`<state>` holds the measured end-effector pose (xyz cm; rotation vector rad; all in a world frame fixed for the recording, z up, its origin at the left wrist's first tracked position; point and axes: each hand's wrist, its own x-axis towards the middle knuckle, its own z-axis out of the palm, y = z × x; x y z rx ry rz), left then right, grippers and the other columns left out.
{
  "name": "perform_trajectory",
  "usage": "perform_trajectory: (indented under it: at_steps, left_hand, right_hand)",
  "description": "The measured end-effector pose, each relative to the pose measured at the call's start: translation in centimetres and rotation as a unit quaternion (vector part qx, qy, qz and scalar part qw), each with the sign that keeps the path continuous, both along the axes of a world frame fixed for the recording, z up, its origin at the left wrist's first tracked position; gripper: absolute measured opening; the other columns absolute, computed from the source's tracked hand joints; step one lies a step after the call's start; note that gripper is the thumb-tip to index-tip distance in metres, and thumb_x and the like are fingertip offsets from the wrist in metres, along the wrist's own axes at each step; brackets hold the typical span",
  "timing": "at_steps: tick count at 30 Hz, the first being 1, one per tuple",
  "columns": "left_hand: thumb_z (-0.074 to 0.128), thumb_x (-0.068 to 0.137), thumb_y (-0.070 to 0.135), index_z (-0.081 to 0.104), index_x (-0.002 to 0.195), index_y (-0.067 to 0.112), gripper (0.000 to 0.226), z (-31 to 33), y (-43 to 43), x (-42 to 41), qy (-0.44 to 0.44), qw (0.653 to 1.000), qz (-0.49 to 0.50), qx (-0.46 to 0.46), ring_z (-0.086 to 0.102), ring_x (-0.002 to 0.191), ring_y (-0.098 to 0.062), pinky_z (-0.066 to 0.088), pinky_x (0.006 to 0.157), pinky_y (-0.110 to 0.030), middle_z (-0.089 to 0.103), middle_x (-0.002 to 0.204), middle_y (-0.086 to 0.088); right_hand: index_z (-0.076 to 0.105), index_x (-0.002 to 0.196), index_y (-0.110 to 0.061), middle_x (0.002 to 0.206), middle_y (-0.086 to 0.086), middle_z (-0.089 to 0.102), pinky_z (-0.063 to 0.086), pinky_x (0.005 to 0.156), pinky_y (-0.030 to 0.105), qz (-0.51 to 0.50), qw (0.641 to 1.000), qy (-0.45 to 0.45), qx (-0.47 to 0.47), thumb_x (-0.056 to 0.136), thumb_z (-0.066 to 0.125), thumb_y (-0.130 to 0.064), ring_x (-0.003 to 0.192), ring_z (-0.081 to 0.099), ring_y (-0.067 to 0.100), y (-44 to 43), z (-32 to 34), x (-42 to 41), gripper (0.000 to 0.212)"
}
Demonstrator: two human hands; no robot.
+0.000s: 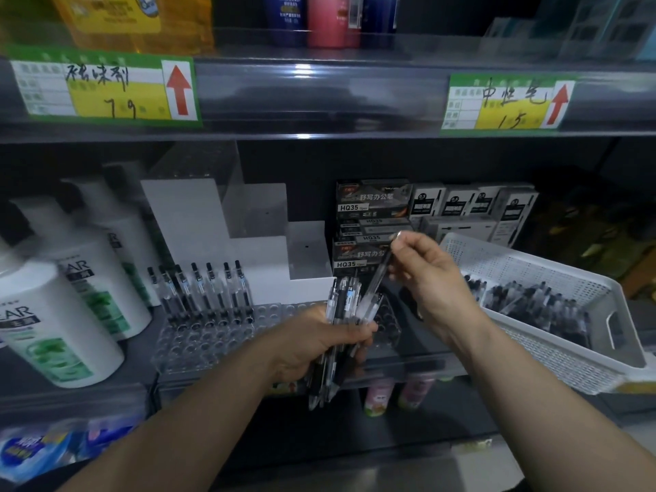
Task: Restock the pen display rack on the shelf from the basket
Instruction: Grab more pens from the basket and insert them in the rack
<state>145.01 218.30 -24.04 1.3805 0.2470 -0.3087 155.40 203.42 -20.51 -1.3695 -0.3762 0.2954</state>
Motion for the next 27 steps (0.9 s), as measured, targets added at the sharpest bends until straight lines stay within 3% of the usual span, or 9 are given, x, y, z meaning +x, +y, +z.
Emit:
perform_trajectory:
  at_steps: [4, 7, 9, 11, 14, 17, 20, 25, 27]
  left_hand:
    - [0.073, 0.084, 0.019, 0.061, 0.095, 0.005, 0.021, -0.1, 0.0, 0.2, 0.004, 0.999, 0.038, 0.008, 0.064, 0.068, -0.023, 0.055, 0.073, -0.04, 0.067, 0.073, -0.011]
    - [0.066, 0.09, 0.016, 0.057, 0.103, 0.003, 0.02, 0.2, 0.5, 0.7, 0.005, 0.995, 0.096, 0.015, 0.064, 0.063, -0.019, 0.053, 0.06, -0.032, 0.066, 0.069, -0.007]
    - [0.067, 0.089, 0.018, 0.058, 0.108, 0.003, 0.026, 0.4, 1.0, 1.1, 0.018, 0.99, 0.142, -0.003, 0.065, 0.062, -0.019, 0.053, 0.058, -0.03, 0.067, 0.069, -0.007]
    - [0.068, 0.088, 0.022, 0.063, 0.099, 0.006, 0.021, 0.5, 1.4, 1.4, 0.015, 0.986, 0.163, -0.024, 0.064, 0.067, -0.019, 0.054, 0.065, -0.033, 0.068, 0.07, -0.005]
    - [0.068, 0.087, 0.027, 0.07, 0.096, 0.007, 0.022, 0.5, 1.6, 1.6, -0.002, 0.983, 0.181, -0.042, 0.061, 0.078, -0.02, 0.051, 0.082, -0.04, 0.069, 0.071, -0.001]
    - [0.068, 0.086, 0.024, 0.069, 0.107, 0.003, 0.029, 0.7, 1.5, 1.8, -0.016, 0.979, 0.189, -0.069, 0.063, 0.076, -0.019, 0.053, 0.071, -0.036, 0.071, 0.078, -0.002]
    - [0.069, 0.085, 0.024, 0.072, 0.104, 0.005, 0.027, 0.7, 1.3, 1.9, -0.022, 0.978, 0.193, -0.075, 0.066, 0.082, -0.019, 0.054, 0.072, -0.036, 0.074, 0.094, -0.004]
    - [0.065, 0.09, 0.027, 0.067, 0.094, 0.006, 0.021, 1.1, 1.0, 1.8, -0.013, 0.988, 0.152, -0.013, 0.061, 0.067, -0.001, 0.048, 0.065, -0.021, 0.068, 0.072, 0.014]
    - [0.064, 0.092, 0.024, 0.062, 0.092, 0.008, 0.016, 0.9, 0.8, 1.7, -0.016, 0.993, 0.114, -0.009, 0.062, 0.067, -0.005, 0.051, 0.061, -0.022, 0.067, 0.073, 0.007]
  right_hand:
    - [0.057, 0.089, -0.014, 0.067, -0.003, 0.061, 0.051, 0.061, 0.02, -0.078, 0.993, 0.003, 0.086, 0.094, 0.055, -0.008, 0.06, 0.056, 0.008, -0.6, 0.5, 0.6, 0.007]
    - [0.055, 0.086, -0.012, 0.058, -0.004, 0.061, 0.054, 0.06, 0.02, -0.106, 0.991, -0.04, 0.069, 0.091, 0.055, 0.0, 0.058, 0.063, 0.011, -0.6, 0.4, 0.2, 0.014]
    - [0.054, 0.083, -0.012, 0.062, 0.001, 0.057, 0.056, 0.065, 0.022, -0.102, 0.991, -0.057, 0.058, 0.088, 0.054, 0.009, 0.065, 0.067, 0.017, -0.6, 0.3, -0.4, 0.021]
    - [0.054, 0.081, -0.01, 0.067, 0.011, 0.05, 0.055, 0.07, 0.021, -0.076, 0.994, -0.073, 0.027, 0.085, 0.056, 0.013, 0.072, 0.065, 0.025, -0.6, 0.0, -1.0, 0.024]
    - [0.059, 0.078, -0.01, 0.061, -0.001, 0.052, 0.052, 0.068, 0.029, -0.02, 0.989, -0.128, -0.075, 0.08, 0.065, 0.01, 0.064, 0.052, 0.021, -0.2, -1.1, -1.8, 0.022]
    - [0.065, 0.074, -0.012, 0.075, 0.001, 0.058, 0.047, 0.061, 0.026, 0.031, 0.963, -0.214, -0.161, 0.076, 0.07, 0.009, 0.058, 0.048, 0.008, 0.3, -1.9, -2.8, 0.022]
    - [0.069, 0.072, -0.015, 0.086, 0.001, 0.06, 0.05, 0.066, 0.027, 0.085, 0.943, -0.259, -0.191, 0.074, 0.07, 0.008, 0.062, 0.054, 0.012, 0.4, -2.4, -3.1, 0.023]
    - [0.07, 0.079, -0.013, 0.084, 0.007, 0.064, 0.05, 0.064, 0.021, 0.071, 0.941, -0.243, -0.225, 0.08, 0.064, 0.006, 0.069, 0.058, 0.023, 0.1, -1.9, -2.6, 0.02]
    - [0.068, 0.084, -0.014, 0.081, 0.008, 0.064, 0.047, 0.06, 0.017, 0.054, 0.953, -0.215, -0.207, 0.085, 0.063, 0.002, 0.067, 0.054, 0.019, 0.0, -1.5, -2.2, 0.017]
